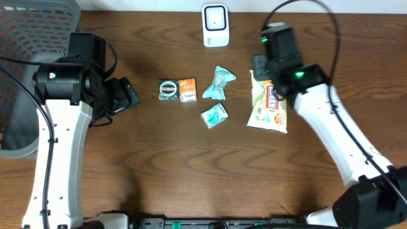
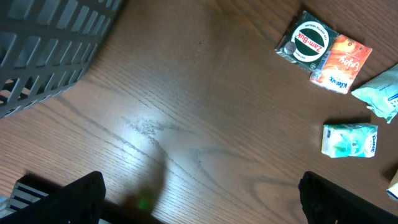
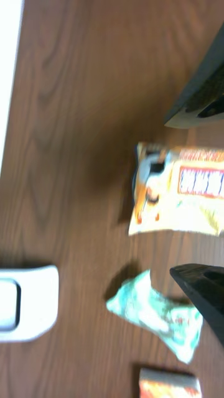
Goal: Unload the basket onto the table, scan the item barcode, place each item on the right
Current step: 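Regrasp the snack bag and hold it under the scanner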
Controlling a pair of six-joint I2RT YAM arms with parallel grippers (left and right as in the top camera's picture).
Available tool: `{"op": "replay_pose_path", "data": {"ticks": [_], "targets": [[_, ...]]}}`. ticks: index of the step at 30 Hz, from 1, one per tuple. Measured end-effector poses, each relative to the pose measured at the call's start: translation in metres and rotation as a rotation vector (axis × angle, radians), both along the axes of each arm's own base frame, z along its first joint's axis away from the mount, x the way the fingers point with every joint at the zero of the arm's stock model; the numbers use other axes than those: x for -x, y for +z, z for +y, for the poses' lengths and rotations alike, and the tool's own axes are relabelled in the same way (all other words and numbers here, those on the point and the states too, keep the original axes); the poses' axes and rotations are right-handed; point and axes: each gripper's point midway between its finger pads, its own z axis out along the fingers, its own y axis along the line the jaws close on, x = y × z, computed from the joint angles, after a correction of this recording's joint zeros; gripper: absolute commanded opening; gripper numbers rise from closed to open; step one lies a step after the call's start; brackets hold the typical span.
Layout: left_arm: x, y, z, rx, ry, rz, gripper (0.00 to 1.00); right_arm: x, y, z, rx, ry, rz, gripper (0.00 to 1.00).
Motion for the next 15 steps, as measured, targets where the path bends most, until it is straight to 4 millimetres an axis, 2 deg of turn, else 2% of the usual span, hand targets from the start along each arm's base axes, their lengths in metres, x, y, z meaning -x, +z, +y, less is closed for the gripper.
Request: {"op": "replay_pose_path", "data": {"ticks": [3, 6, 12, 15], "targets": [[0.0, 0.0, 0.0, 0.0, 0.0, 0.0, 0.98, 0.004, -0.013, -0.023, -0.007, -0.045, 0.065, 0.68], [0.0, 0.0, 0.0, 0.0, 0.0, 0.0, 0.98, 0.004, -0.04, -0.035, -0.028, -0.062, 0.142, 0.7], [0.0, 0.0, 0.0, 0.0, 0.0, 0.0, 0.98, 0.01, -0.123, -0.029, -0.029, -0.044, 0.351, 0.72], [0.0, 0.0, 0.0, 0.0, 0.0, 0.0, 0.98, 0.019, -0.164, -0.028, -0.019, -0.049, 0.459, 0.69]]}}
